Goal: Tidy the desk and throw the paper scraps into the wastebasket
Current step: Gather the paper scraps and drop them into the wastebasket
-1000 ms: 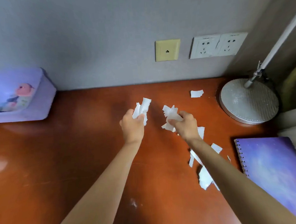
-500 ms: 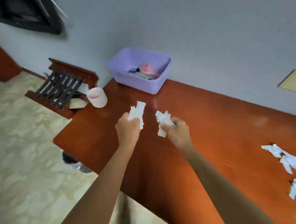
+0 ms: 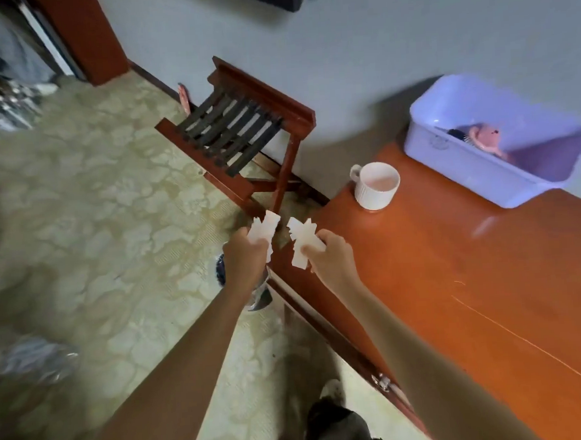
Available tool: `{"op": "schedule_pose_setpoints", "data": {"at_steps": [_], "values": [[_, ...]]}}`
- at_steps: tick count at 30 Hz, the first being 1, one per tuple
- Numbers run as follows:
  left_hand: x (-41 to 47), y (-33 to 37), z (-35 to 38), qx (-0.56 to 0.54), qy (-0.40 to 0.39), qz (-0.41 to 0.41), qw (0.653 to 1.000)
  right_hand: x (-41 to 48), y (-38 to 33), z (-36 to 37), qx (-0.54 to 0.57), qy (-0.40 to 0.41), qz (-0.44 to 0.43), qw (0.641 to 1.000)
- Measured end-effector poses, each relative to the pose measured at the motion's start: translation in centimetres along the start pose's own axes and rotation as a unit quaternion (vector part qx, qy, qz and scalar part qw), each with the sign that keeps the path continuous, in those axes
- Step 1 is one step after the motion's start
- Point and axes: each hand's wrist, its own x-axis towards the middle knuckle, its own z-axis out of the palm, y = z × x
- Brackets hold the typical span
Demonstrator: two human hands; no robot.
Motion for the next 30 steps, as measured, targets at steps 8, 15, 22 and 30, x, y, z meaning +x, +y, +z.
{"op": "schedule_pose_setpoints", "data": {"at_steps": [8,15,22,30], "values": [[13.0,-5.2,-3.9,0.013,-0.010,-0.094,0.995,10.9,-1.4,10.4,-0.075,-0.095,0.039,0.992],[25.8,-10.2,-3.8,0.053,-0.076,-0.137,0.986,19.7,0.1,18.1,-0.141,-0.107,0.107,0.978],[37.9,-19.1,2.2,0.144,-0.191,-0.151,0.959,28.6,6.7,28.2,-0.199,-0.122,0.228,0.945],[44.2,-29.4,10.4,0.173,-0.249,-0.173,0.937,35.3,17.0,35.3,-0.208,-0.101,0.316,0.920]]}}
